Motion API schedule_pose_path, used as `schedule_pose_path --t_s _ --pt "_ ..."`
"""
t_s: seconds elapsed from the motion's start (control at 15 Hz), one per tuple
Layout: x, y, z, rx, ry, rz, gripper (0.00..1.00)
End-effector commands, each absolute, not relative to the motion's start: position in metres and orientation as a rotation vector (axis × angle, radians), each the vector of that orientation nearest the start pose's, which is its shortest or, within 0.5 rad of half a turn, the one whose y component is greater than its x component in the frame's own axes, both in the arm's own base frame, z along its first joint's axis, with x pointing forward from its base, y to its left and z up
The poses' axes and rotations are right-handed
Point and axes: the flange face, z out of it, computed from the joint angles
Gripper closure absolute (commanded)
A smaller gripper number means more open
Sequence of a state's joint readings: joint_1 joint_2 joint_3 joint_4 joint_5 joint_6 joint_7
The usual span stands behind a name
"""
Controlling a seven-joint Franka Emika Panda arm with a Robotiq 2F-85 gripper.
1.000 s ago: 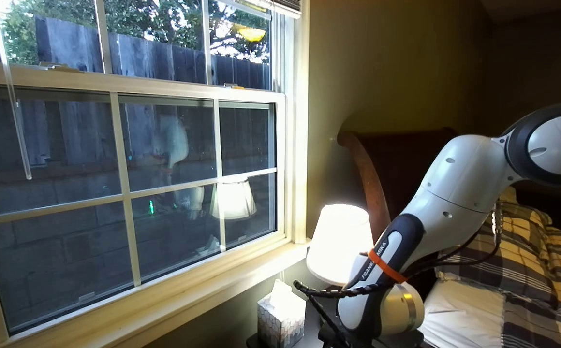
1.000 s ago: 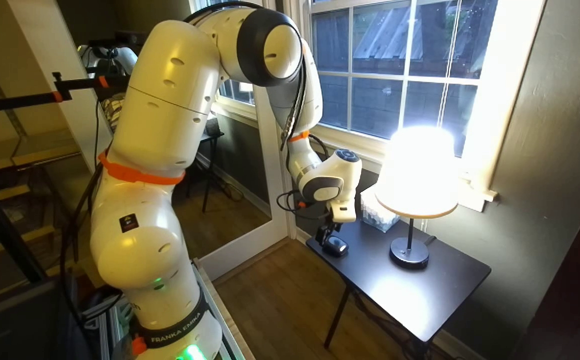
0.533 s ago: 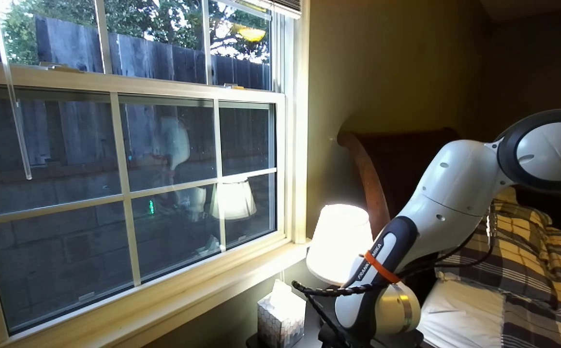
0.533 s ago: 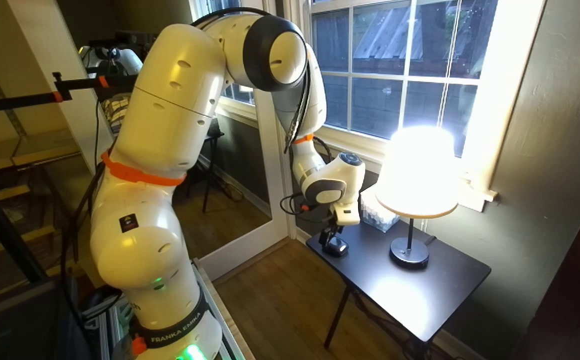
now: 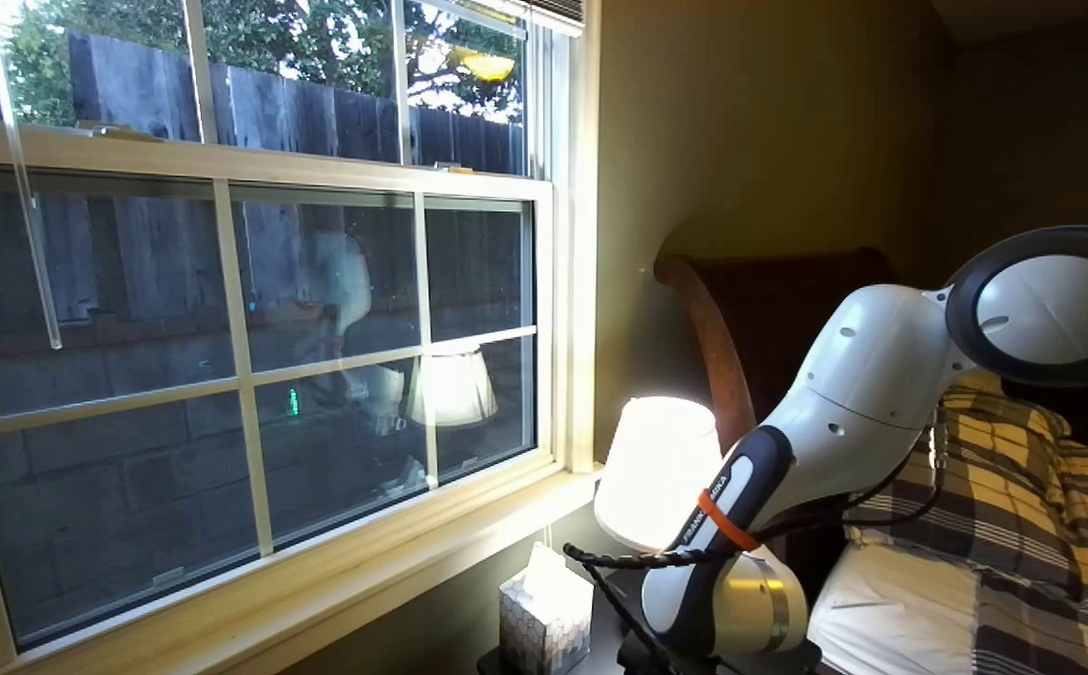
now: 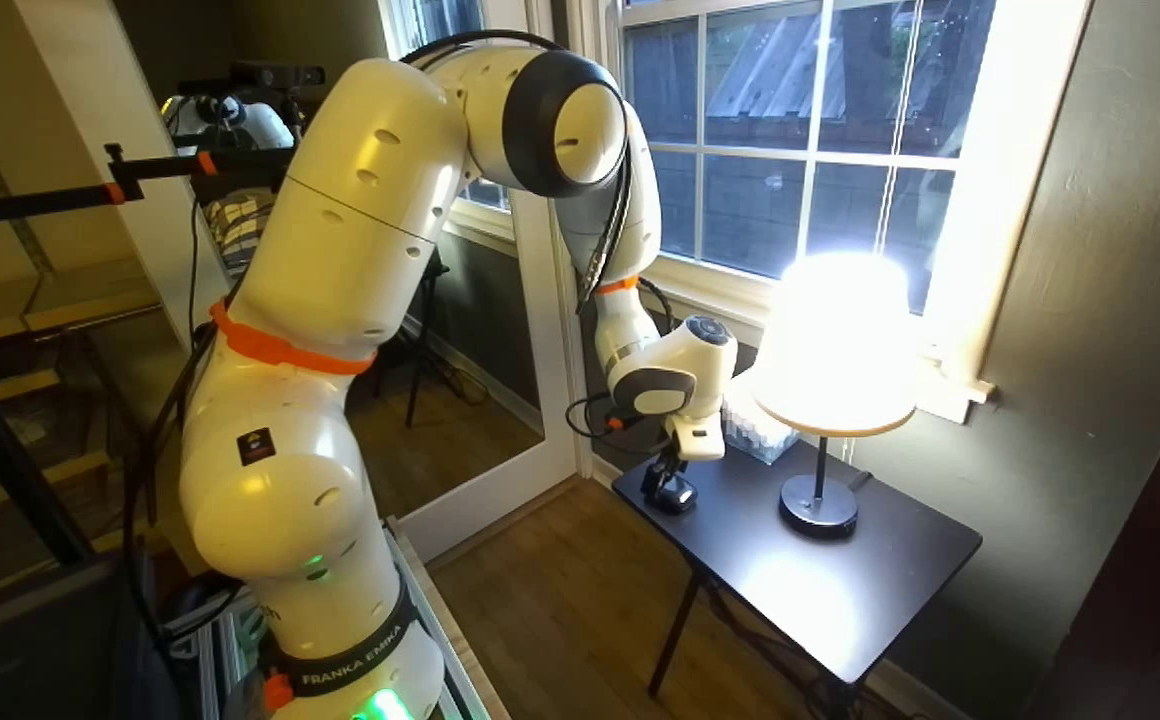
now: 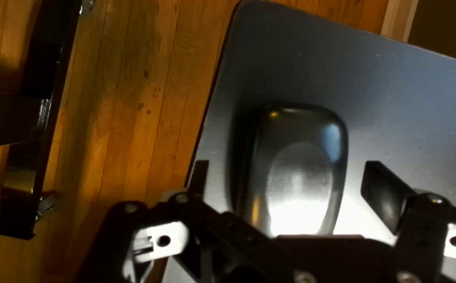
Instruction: Put the black object on the window seal
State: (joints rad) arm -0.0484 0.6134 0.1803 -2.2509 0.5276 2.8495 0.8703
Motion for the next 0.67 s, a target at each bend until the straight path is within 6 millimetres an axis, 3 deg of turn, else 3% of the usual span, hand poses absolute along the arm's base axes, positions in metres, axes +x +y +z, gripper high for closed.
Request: schedule_pose_path --t_s 0.0,0.2,0.4,0.6 --pt "0.516 0.051 0.078 -2.333 1.729 0.265 0.3" --pt "0.516 0.051 0.076 -2.339 1.721 0.27 0.56" --pt "0.516 0.055 0.086 -2.362 1.695 0.278 0.57" --pt "0.518 0.071 0.114 -2.503 1.537 0.332 0.57"
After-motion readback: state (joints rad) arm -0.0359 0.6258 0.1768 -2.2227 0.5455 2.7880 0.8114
